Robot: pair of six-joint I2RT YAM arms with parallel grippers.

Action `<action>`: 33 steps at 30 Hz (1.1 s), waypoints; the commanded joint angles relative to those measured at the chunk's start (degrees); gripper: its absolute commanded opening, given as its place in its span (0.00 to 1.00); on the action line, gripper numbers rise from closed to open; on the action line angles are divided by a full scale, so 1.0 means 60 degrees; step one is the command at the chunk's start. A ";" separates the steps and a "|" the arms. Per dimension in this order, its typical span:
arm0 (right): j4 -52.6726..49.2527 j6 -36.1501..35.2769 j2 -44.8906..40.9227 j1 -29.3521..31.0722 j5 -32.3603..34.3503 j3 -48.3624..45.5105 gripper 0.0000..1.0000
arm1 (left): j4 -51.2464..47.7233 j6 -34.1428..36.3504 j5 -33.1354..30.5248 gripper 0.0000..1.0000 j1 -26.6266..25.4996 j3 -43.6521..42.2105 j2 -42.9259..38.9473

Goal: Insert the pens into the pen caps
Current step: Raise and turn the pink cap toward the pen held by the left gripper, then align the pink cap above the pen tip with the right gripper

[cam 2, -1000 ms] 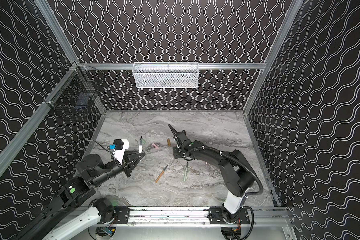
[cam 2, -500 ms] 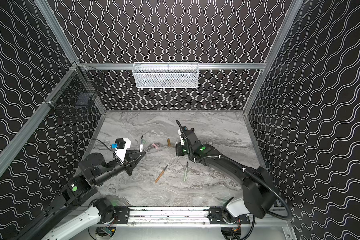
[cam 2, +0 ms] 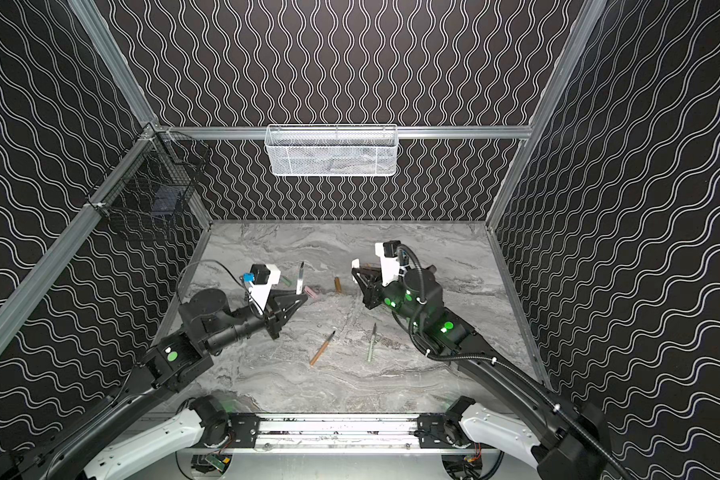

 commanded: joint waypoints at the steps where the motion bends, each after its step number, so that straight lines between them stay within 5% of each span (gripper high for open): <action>1: 0.1727 -0.0231 -0.0437 0.0019 -0.0078 -0.0205 0.10 | 0.0877 0.0433 0.0295 0.00 -0.0017 0.0636 0.0674; 8: 0.3928 0.0089 -0.1070 0.0019 -0.0485 -0.0821 0.10 | 0.2732 0.0155 0.0781 0.00 -0.0022 -0.0430 0.1339; 20: 0.7020 0.1575 0.0538 0.0117 -0.2017 -0.0421 0.11 | 0.2208 0.0420 0.1184 0.00 -0.0039 -0.0432 0.0961; 33: 0.7461 0.1412 0.1681 0.0502 -0.2549 0.0509 0.11 | 0.2100 0.0419 0.1342 0.00 -0.0036 -0.0373 0.0915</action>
